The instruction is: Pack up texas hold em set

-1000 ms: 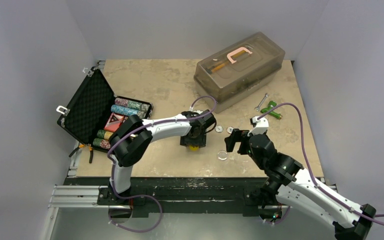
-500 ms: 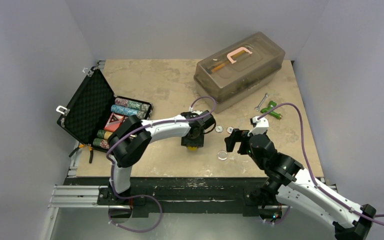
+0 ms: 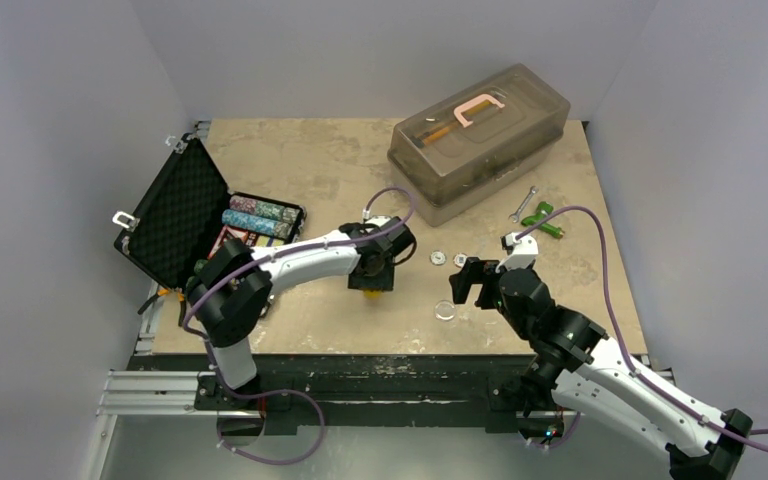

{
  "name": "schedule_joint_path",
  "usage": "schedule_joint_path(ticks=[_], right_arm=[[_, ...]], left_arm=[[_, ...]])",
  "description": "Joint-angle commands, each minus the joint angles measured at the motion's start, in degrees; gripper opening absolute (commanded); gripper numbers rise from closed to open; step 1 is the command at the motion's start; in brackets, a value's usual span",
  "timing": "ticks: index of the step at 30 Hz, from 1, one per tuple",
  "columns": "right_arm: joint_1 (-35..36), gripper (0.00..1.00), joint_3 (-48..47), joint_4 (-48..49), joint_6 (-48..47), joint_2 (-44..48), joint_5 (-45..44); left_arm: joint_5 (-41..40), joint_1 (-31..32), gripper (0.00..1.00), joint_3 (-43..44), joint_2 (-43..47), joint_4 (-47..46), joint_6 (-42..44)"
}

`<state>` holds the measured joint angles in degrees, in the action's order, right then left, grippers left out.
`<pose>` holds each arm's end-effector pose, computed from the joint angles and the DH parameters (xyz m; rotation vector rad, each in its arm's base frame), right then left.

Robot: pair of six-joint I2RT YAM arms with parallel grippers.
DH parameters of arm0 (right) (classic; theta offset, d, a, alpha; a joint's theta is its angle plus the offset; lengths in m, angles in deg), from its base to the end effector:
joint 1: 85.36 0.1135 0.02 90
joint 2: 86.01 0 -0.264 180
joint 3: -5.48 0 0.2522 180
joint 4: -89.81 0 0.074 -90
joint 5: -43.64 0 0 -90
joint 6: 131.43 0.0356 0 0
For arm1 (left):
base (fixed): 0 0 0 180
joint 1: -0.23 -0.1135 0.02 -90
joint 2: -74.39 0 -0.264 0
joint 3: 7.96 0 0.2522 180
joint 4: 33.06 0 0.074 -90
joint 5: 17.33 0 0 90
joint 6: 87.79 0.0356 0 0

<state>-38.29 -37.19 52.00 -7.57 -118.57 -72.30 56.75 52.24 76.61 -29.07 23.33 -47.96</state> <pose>0.1065 0.0916 0.2506 0.0468 2.0286 0.4362 0.2216 -0.2679 0.1839 -0.0055 2.7661 -0.0351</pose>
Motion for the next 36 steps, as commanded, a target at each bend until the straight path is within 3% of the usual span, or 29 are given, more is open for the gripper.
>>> schedule_joint_path(ticks=[1,10,16,22,36], right_arm=[[-0.3,0.99,-0.2,1.7,0.6,0.5,-0.3],[-0.3,0.99,0.0,1.8,0.5,1.1,-0.1],[-0.3,0.99,0.1,2.0,0.4,0.9,-0.1],[-0.3,0.99,0.0,2.0,0.4,0.7,0.1],[-0.3,0.99,0.1,1.8,0.5,1.5,0.2]], left_arm=[[-1.1,-3.3,0.36,-2.9,7.3,0.2,0.9],[-4.4,-18.6,0.37,-10.1,19.7,1.9,8.4],[0.9,-19.8,0.48,-10.0,20.4,0.7,12.8],[1.0,-20.7,0.74,-9.0,16.2,-0.2,13.0],[4.6,-26.2,0.72,-6.6,3.7,-4.0,12.9]])
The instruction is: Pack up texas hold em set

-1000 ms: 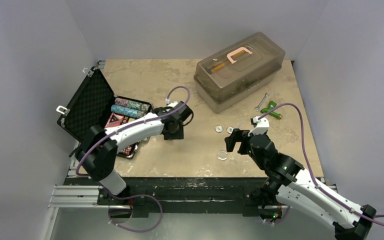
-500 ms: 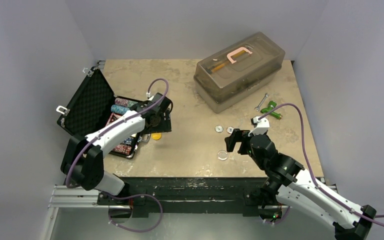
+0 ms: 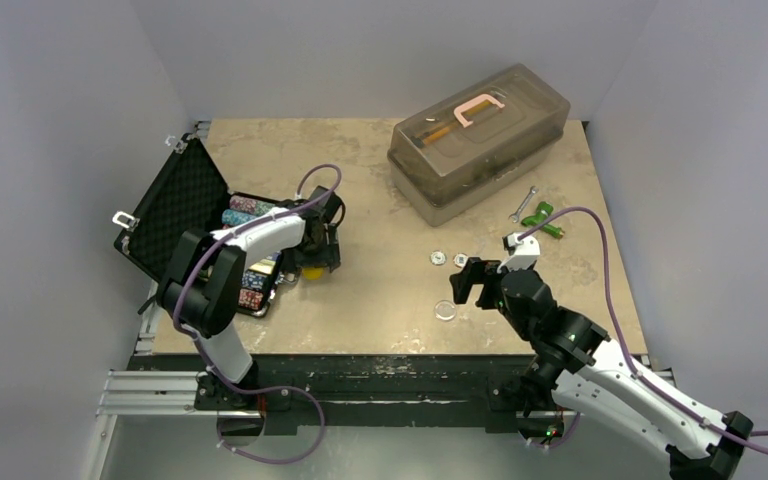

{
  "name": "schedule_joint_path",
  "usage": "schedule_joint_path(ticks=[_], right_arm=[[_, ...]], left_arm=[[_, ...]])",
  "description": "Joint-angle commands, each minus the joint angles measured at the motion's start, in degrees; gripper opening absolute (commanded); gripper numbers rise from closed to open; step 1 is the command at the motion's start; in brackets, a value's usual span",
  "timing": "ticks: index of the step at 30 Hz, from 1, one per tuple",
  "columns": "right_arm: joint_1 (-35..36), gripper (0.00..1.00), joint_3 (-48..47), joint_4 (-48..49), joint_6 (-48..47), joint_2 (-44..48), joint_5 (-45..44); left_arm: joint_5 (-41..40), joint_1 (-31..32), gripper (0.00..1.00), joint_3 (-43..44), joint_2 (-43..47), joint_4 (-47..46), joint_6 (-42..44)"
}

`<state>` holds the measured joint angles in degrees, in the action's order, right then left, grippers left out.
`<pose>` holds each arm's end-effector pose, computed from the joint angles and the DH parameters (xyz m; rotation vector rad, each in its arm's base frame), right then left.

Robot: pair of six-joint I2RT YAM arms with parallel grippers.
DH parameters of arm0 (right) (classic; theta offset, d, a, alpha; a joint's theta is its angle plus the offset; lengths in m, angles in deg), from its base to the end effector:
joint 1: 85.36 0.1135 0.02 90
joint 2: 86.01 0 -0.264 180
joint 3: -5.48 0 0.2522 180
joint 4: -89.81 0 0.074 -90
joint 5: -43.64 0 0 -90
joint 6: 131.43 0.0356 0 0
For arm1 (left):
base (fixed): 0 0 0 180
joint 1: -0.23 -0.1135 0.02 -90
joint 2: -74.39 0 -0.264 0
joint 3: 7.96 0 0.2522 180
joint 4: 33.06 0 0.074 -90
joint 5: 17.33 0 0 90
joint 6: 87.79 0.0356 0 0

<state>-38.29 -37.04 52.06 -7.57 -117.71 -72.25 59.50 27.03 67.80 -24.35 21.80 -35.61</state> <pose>0.1051 0.0902 0.2515 0.0501 2.0178 0.4464 0.2850 -0.1349 0.1697 -0.3073 2.8217 0.1153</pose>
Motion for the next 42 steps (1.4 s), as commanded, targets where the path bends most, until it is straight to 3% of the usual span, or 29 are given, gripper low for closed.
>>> schedule_joint_path(ticks=[1,10,18,25,32,42], right_arm=[[-0.3,0.99,-0.1,1.8,0.4,0.6,0.2],[-0.3,0.99,-0.1,1.9,0.3,0.2,0.2],[-0.3,0.99,-0.1,2.0,0.3,-0.1,0.2],[-0.3,0.99,0.0,2.1,0.3,-0.5,0.2],[-0.3,0.99,0.0,2.1,0.4,-0.6,0.2],[-0.3,0.99,-0.1,2.0,0.5,-0.3,0.3]], left_arm=[[2.0,-1.0,0.72,2.2,-1.3,-2.6,0.3],[2.7,-2.3,0.63,2.7,-4.4,-3.9,0.4],[6.1,-2.3,0.66,4.0,-7.0,-5.6,3.1],[8.1,-2.1,0.55,4.1,-6.5,-7.1,6.0],[5.7,-2.4,0.65,4.7,-5.4,-6.2,6.4],[4.8,-3.0,0.63,6.6,-7.1,-5.0,5.4]])
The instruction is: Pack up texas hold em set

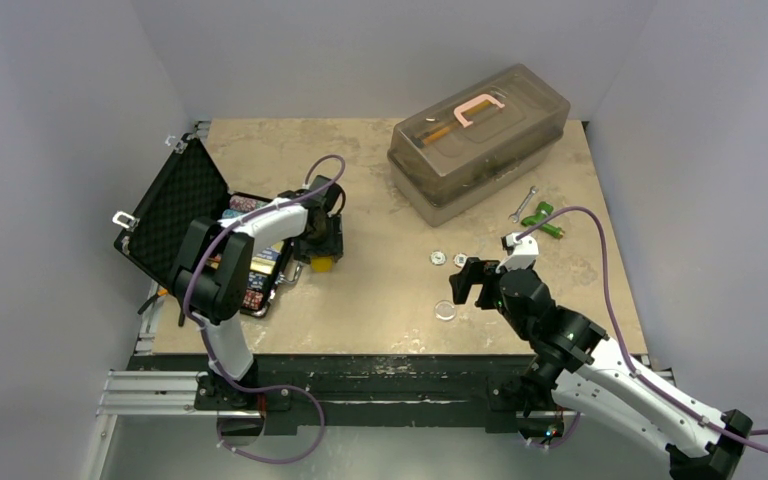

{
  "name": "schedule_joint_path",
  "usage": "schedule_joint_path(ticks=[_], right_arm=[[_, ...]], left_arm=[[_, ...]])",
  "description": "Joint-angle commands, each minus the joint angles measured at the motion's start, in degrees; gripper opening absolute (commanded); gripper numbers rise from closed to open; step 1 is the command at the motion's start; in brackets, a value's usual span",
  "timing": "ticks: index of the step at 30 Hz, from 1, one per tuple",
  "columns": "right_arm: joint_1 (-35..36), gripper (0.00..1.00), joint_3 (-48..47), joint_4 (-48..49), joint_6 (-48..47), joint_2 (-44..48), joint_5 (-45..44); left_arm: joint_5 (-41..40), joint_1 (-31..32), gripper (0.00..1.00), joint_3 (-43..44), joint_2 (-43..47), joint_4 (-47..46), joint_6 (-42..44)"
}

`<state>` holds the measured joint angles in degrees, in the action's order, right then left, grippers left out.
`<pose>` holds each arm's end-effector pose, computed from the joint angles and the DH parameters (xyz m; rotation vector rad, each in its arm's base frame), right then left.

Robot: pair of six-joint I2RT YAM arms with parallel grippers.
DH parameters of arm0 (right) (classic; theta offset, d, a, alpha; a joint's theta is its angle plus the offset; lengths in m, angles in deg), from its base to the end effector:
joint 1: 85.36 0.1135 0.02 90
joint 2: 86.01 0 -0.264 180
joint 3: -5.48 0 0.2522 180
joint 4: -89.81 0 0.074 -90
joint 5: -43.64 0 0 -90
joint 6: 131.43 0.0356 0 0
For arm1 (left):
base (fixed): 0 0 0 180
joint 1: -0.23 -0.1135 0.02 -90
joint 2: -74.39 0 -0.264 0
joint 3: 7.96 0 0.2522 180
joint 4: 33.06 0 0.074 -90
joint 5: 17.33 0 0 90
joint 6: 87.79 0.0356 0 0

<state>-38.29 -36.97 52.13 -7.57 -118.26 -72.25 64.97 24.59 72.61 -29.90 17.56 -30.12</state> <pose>0.1061 0.0912 0.2501 0.0473 2.0257 0.4397 0.3168 -0.1382 0.1627 -0.2234 2.8291 -0.0172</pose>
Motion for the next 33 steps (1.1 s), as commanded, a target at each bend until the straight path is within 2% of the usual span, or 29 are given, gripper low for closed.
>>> schedule_joint_path(ticks=[1,17,27,33], right_arm=[[-0.3,0.99,0.0,1.9,0.5,0.4,0.3],[-0.3,0.99,0.1,1.9,0.6,0.5,0.2],[-0.3,0.99,0.2,2.0,0.6,0.8,0.2],[-0.3,0.99,0.2,2.0,0.6,0.8,0.3]], left_arm=[[-0.7,-0.6,0.62,2.0,-1.9,-0.5,-0.1],[1.5,-0.5,0.38,0.3,1.2,-0.8,0.4],[3.3,-0.5,0.35,2.1,5.6,1.0,0.5],[1.5,-0.6,0.35,3.8,7.2,3.4,1.2]])
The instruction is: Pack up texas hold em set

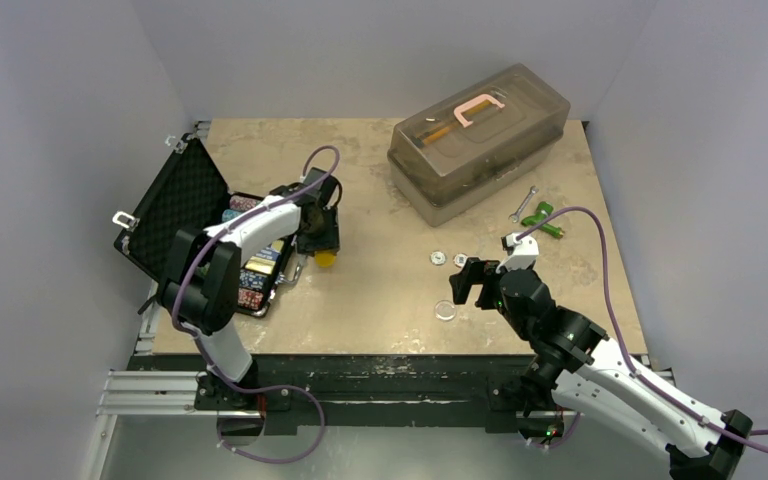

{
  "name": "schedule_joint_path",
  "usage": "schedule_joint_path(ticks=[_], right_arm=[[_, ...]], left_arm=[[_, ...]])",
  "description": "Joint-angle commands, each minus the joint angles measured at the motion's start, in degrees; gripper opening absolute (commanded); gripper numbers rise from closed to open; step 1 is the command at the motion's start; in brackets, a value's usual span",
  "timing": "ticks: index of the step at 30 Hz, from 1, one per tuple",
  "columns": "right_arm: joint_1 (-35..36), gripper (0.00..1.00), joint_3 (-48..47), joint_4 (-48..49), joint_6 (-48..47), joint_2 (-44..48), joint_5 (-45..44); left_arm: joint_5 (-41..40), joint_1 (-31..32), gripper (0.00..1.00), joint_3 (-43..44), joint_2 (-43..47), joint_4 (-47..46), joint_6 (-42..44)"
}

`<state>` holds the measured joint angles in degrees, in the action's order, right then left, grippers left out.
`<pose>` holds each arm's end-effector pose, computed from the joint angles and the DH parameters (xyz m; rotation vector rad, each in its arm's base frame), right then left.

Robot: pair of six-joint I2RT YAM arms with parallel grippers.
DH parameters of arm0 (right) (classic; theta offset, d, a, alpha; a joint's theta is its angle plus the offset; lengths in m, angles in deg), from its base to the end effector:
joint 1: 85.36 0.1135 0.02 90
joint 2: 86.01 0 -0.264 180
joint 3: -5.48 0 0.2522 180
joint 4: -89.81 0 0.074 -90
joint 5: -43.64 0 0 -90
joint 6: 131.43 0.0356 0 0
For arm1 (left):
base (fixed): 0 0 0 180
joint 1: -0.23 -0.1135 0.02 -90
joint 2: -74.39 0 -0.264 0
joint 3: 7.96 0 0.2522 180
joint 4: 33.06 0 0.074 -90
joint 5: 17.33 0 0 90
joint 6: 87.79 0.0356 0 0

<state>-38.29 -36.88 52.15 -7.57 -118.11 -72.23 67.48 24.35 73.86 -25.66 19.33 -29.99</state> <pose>0.1058 0.0909 0.2499 0.0475 2.0247 0.4410 0.3134 -0.1368 0.1913 -0.2188 2.7905 -0.1137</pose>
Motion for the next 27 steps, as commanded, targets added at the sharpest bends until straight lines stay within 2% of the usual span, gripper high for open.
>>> schedule_joint_path(ticks=[1,6,14,20,27], right_arm=[[-0.3,0.99,0.1,2.0,0.6,0.7,0.3],[-0.3,0.99,0.2,1.9,0.6,1.1,0.3],[-0.3,0.99,0.3,2.0,0.5,1.3,0.4],[-0.3,0.99,0.3,2.0,0.5,1.5,0.7],[-0.3,0.99,0.3,2.0,0.5,1.5,0.6]], left_arm=[[-1.6,-0.5,0.35,2.9,3.6,2.2,1.4],[-3.6,-3.2,0.35,4.0,7.2,4.9,2.8],[-4.6,-14.8,0.36,3.5,11.7,7.7,4.4],[-3.5,-20.7,0.36,4.7,8.3,7.9,3.9],[-4.2,-22.0,0.35,5.4,4.4,7.2,3.3]])
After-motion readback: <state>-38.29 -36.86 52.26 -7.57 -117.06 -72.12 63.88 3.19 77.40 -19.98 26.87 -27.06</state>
